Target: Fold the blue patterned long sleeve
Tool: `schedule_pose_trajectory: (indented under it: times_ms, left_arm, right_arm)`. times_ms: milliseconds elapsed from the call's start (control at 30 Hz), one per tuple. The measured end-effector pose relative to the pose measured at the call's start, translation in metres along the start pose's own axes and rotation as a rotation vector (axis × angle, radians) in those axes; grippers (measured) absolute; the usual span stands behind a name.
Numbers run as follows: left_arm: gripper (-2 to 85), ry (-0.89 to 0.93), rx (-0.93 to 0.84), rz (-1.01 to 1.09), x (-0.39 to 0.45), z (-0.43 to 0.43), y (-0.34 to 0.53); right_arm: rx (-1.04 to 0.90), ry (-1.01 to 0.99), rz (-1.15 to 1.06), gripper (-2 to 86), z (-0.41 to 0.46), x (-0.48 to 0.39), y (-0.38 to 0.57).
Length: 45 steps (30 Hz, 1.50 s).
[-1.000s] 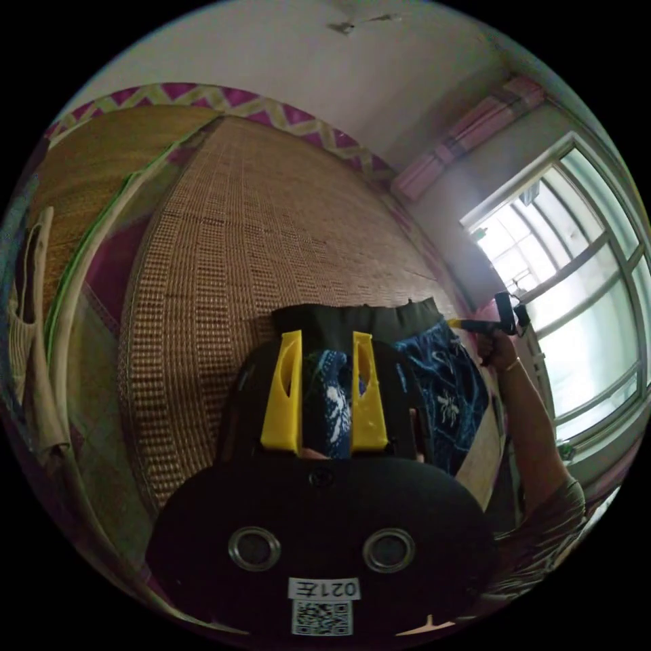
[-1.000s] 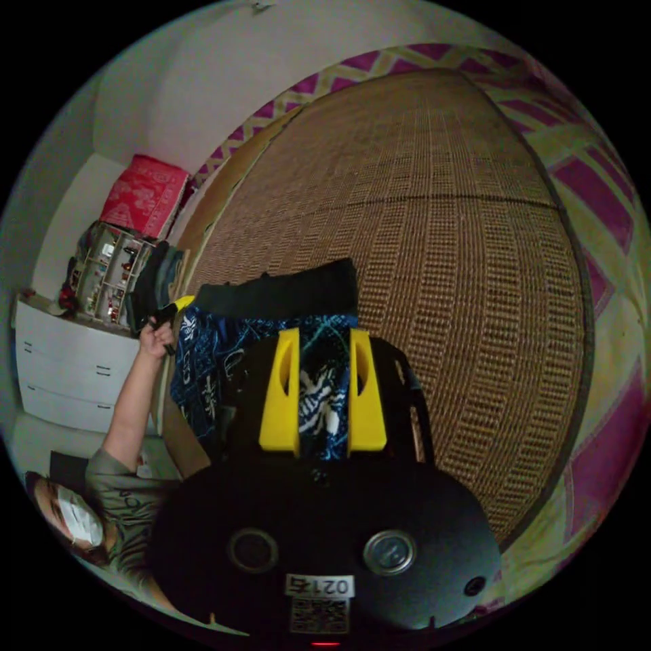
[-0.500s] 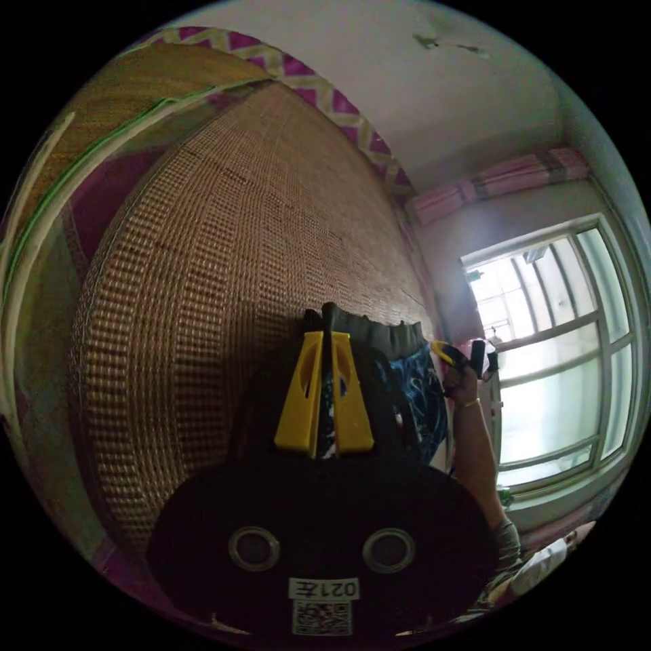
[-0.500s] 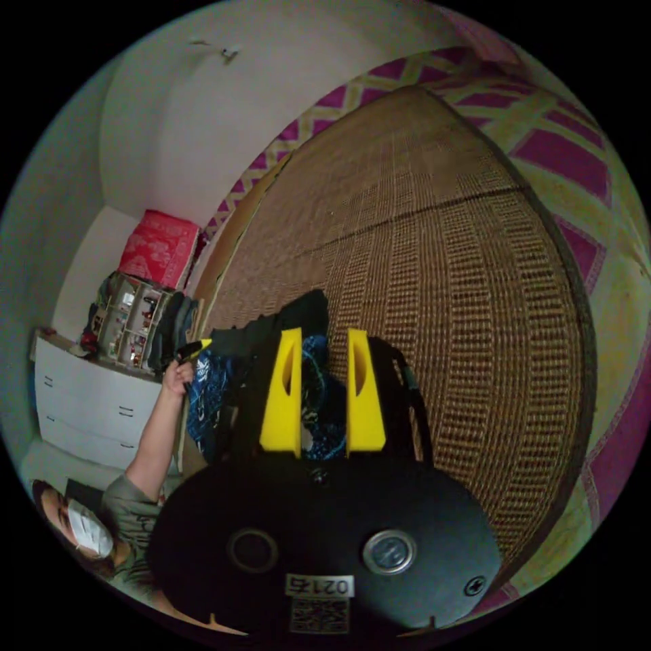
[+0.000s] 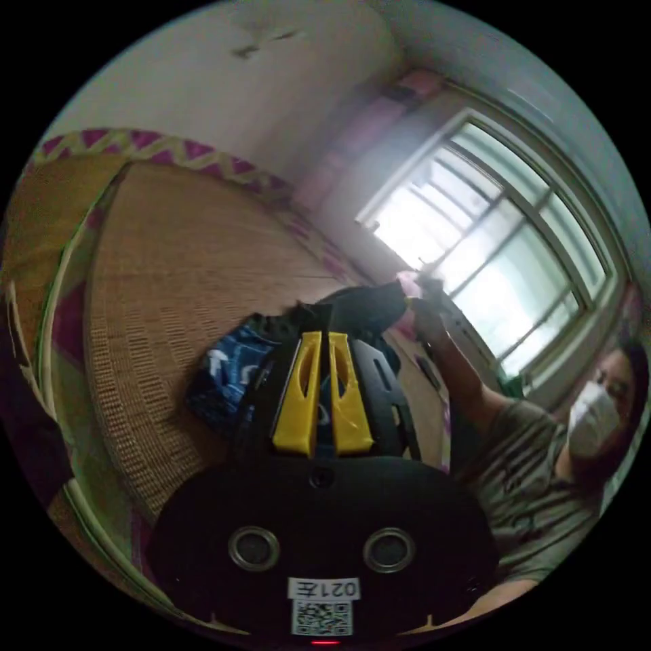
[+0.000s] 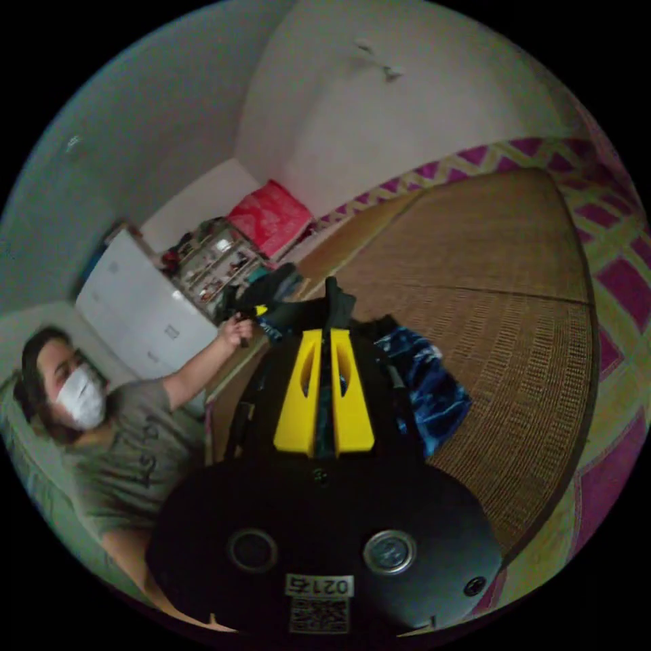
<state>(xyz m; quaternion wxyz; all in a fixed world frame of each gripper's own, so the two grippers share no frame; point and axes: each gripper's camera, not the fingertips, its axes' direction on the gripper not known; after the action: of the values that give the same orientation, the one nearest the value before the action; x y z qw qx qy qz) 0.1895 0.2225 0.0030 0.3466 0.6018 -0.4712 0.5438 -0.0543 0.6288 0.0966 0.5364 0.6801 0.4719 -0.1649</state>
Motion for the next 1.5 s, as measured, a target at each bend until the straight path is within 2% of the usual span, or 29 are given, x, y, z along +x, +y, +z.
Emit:
schedule_pose_trajectory:
  times_ms: [67,233,367,467,567,633,700,800,900,1000,1067,1267,1367,1500]
  left_arm:
    - [-0.9,0.049,-0.035,0.155,0.081,-0.021,0.050]
    - [-0.9,0.119,-0.075,0.280,0.206,-0.046,0.177]
    - [-0.9,0.134,-0.169,0.174,0.253,-0.019,0.281]
    - [-0.9,0.136,-0.254,0.094,0.270,0.013,0.347]
    - [-0.9,0.139,-0.304,-0.006,0.277,0.038,0.403]
    - [-0.9,0.169,-0.266,-0.035,0.283,0.038,0.424]
    - [-0.9,0.176,-0.260,-0.051,0.291,0.035,0.438]
    - [-0.9,0.188,-0.269,0.042,0.318,0.023,0.452]
    - [-0.9,0.052,-0.193,0.128,0.344,0.009,0.459]
    - [-1.0,-0.170,-0.183,0.074,0.349,0.025,0.459]
    - [-1.0,-0.336,-0.150,0.026,0.353,0.046,0.462]
    - [-1.0,-0.825,-0.056,-0.138,0.373,0.099,0.479]
    - [-1.0,-0.870,-0.042,-0.153,0.383,0.120,0.495]
    - [-1.0,-0.857,-0.028,-0.174,0.387,0.138,0.514]
  right_arm:
    - [-0.042,-0.051,-0.130,0.7,-0.030,-0.083,0.055]
    - [-0.060,-0.095,-0.229,0.7,-0.070,-0.212,0.197]
    - [-0.078,-0.151,-0.153,0.8,-0.065,-0.258,0.312]
    - [-0.118,-0.102,-0.044,1.2,-0.041,-0.267,0.379]
    - [-0.123,-0.045,0.032,1.9,-0.021,-0.273,0.425]
    - [-0.049,-0.070,-0.007,2.8,-0.025,-0.289,0.435]
    - [-0.101,-0.046,-0.016,4.4,-0.022,-0.302,0.435]
    - [-0.225,-0.023,-0.059,7.9,-0.020,-0.331,0.425]
    - [-0.200,0.118,-0.143,9.5,-0.013,-0.368,0.384]
    - [-0.220,0.238,-0.301,9.7,0.055,-0.406,0.316]
    - [-0.249,0.343,-0.390,9.0,0.143,-0.431,0.260]
    - [-0.296,0.477,-0.419,9.0,0.334,-0.461,0.147]
    - [-0.396,0.511,-0.423,9.7,0.396,-0.464,0.114]
    - [-0.480,0.593,-0.393,8.3,0.435,-0.455,0.094]
